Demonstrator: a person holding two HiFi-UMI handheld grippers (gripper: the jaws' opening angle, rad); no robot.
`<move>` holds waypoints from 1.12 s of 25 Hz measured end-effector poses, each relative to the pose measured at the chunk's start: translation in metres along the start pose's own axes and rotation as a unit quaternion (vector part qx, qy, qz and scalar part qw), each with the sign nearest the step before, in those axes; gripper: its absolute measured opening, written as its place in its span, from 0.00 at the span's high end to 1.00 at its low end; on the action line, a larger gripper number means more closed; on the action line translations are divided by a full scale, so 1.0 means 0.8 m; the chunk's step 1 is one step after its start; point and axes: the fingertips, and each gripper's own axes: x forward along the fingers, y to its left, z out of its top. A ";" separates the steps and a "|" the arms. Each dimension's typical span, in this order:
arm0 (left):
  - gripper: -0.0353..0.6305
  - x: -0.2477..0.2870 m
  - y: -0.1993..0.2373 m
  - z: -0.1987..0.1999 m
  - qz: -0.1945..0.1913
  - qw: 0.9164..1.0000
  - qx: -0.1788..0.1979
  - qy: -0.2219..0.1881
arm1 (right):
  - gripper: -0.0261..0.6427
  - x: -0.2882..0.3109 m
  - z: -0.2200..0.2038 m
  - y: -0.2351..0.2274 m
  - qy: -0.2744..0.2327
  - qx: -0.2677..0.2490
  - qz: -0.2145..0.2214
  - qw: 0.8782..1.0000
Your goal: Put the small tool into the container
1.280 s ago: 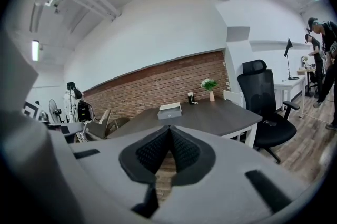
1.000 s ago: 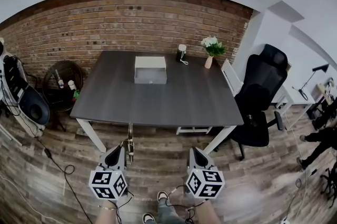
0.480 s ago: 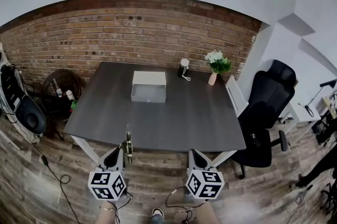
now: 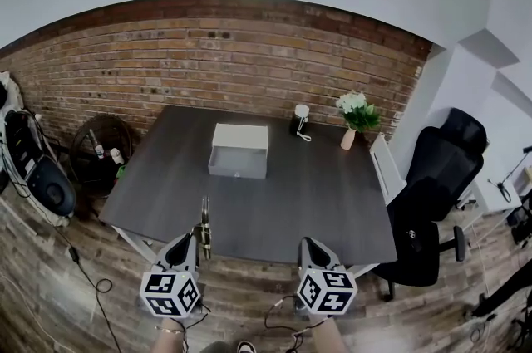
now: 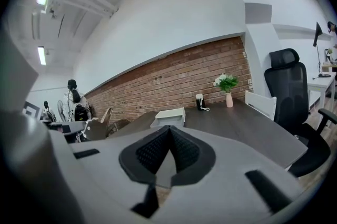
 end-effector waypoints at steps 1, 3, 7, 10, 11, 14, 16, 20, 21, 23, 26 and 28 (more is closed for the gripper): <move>0.94 0.004 0.000 -0.001 0.002 1.000 0.001 0.003 | 0.96 0.006 0.000 -0.003 0.002 0.002 0.001 1.000; 0.94 0.011 0.003 -0.004 0.007 1.000 0.002 0.008 | 0.96 0.015 -0.003 -0.008 0.006 0.005 0.005 1.000; 0.94 0.027 0.014 -0.010 0.016 1.000 0.000 0.015 | 0.96 0.034 -0.014 -0.013 0.018 0.012 0.007 1.000; 0.94 0.047 0.024 -0.009 0.016 1.000 -0.003 0.015 | 0.96 0.052 -0.019 -0.013 0.025 0.010 0.008 1.000; 0.94 0.056 0.027 -0.008 0.016 1.000 -0.004 0.014 | 0.96 0.058 -0.020 -0.015 0.026 0.010 0.007 1.000; 0.94 0.086 0.037 0.004 0.017 1.000 -0.007 0.006 | 0.96 0.081 -0.014 -0.025 0.028 0.009 0.002 1.000; 0.94 0.108 0.043 0.016 0.014 1.000 -0.007 -0.001 | 0.96 0.099 -0.004 -0.030 0.024 0.008 -0.002 1.000; 0.94 0.158 0.059 0.038 0.005 1.000 -0.005 -0.008 | 0.96 0.148 0.024 -0.031 0.015 0.006 -0.003 1.000; 0.94 0.172 0.064 0.043 0.003 1.000 -0.004 -0.007 | 0.96 0.161 0.031 -0.029 0.013 0.006 -0.004 1.000; 0.94 0.198 0.074 0.054 -0.002 1.000 -0.003 -0.007 | 0.96 0.185 0.045 -0.026 0.009 0.005 -0.004 1.000; 0.94 0.238 0.089 0.071 -0.007 1.000 -0.005 -0.009 | 0.96 0.221 0.065 -0.024 0.004 0.001 -0.006 1.000; 0.94 0.264 0.096 0.079 -0.012 1.000 -0.005 -0.010 | 0.96 0.243 0.076 -0.027 0.002 0.000 -0.010 1.000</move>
